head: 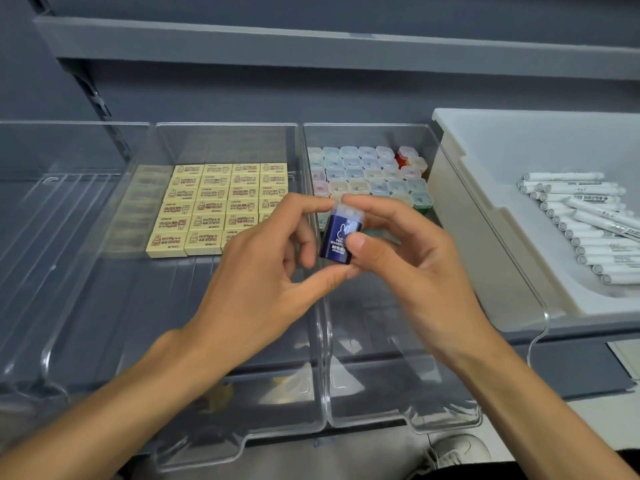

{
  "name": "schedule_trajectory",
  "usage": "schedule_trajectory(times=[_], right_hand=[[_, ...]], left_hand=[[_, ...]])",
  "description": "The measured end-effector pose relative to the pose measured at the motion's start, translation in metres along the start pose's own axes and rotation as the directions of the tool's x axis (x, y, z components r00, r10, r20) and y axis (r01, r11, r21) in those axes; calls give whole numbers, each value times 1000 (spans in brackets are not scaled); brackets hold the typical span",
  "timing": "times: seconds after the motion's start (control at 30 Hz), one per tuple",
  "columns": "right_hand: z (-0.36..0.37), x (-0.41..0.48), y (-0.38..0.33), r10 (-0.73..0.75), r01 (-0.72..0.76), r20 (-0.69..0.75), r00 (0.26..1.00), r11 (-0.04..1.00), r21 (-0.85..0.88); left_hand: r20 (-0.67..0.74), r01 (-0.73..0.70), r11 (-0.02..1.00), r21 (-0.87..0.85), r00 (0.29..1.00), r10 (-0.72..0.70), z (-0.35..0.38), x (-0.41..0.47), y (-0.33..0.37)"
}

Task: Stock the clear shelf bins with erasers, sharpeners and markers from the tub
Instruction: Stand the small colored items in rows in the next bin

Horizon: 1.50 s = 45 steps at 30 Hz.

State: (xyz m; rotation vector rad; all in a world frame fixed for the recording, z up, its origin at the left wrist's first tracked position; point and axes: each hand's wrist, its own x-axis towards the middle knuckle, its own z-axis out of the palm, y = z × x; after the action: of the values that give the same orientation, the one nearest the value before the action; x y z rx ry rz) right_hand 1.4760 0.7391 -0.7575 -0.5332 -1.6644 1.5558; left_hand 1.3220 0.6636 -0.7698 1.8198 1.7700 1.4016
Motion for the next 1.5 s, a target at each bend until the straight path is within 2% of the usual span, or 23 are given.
schedule_trajectory(times=[0.1,0.17,0.3,0.4,0.53,0.67,0.7,0.77,0.83,0.9,1.1,1.27,1.5], right_hand=[[2,-2,0,-22,23,-82,996,1000,10],[4,-2,1,24,-12,-110,994,994,107],[5,1,5,181,-166,3,983,894,416],[2,2,8,229,-233,67,971,856,462],[-4,3,7,225,-232,73,972,850,473],[-8,8,4,238,-204,-67,969,923,328],[-11,9,5,230,-197,-128,965,953,228],[-17,10,9,135,-170,-279,951,980,-107],[-25,10,15,-6,-167,-361,933,879,-447],[-30,10,21,-64,-188,-369,927,772,-608],[-29,20,38,-70,-232,-341,938,604,-762],[-22,28,42,-56,-225,-319,946,593,-773],[-20,35,43,-31,-185,-257,966,614,-767]], left_hand=[[-44,22,999,-30,999,-23,3,1,3],[-46,18,1000,-13,999,-18,6,0,6],[-39,15,999,31,999,-13,9,0,8],[-24,-7,998,62,1000,8,8,0,8],[36,24,999,45,999,-25,9,1,6],[70,29,991,130,997,-38,9,0,5],[78,66,991,114,994,-75,9,1,5],[119,177,984,-9,977,-174,6,5,7],[159,271,947,-171,956,-245,2,9,10],[155,297,926,-233,951,-266,0,10,11],[96,304,911,-279,953,-288,-2,10,11],[108,316,858,-406,948,-298,-7,14,10],[154,263,937,-229,961,-232,-5,12,7]])
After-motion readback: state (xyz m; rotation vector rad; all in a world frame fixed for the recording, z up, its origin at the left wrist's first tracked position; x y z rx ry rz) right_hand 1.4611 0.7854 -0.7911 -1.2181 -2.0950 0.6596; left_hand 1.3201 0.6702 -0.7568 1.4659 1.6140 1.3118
